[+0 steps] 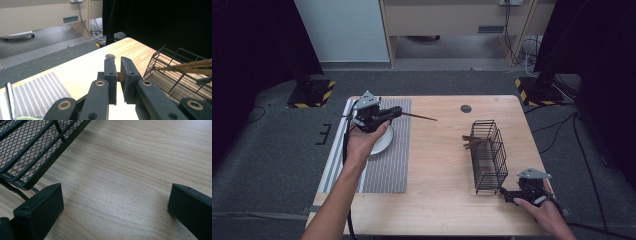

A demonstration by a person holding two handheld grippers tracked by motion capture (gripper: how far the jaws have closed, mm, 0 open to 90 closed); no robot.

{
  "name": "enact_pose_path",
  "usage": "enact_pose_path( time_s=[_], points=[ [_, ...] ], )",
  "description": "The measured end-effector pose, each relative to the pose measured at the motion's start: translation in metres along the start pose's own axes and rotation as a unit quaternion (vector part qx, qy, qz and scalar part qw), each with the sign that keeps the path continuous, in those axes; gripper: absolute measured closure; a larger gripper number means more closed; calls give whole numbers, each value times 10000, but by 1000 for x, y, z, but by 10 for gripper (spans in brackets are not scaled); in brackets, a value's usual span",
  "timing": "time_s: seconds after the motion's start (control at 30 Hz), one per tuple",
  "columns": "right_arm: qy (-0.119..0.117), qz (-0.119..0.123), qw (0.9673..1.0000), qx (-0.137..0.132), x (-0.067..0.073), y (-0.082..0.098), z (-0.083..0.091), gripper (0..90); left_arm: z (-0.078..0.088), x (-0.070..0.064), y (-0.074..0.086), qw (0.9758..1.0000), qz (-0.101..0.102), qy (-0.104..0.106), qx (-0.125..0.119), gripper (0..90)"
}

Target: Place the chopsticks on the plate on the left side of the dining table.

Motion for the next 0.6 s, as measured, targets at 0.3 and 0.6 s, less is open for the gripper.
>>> enact_pose_path(
  time_s=[0.3, 0.6],
  points=[
    [26, -7, 10000, -7, 0, 0, 0, 4, 19, 13, 15, 9997, 40, -205, 95, 835],
    [34, -9, 10000, -7, 0, 0, 0, 4, 28, 21, 30, 9993, 124, -321, 127, 835]
  ],
)
Point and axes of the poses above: each handheld gripper's, and its own axes: z roughly backward along the jaws, y roughly out of its underside, x roughly to its left, the point moved 10 cm from there along -z, roughly forward along the jaws, and after that the axes turned 7 degrees about -x, right-handed, at the moved point
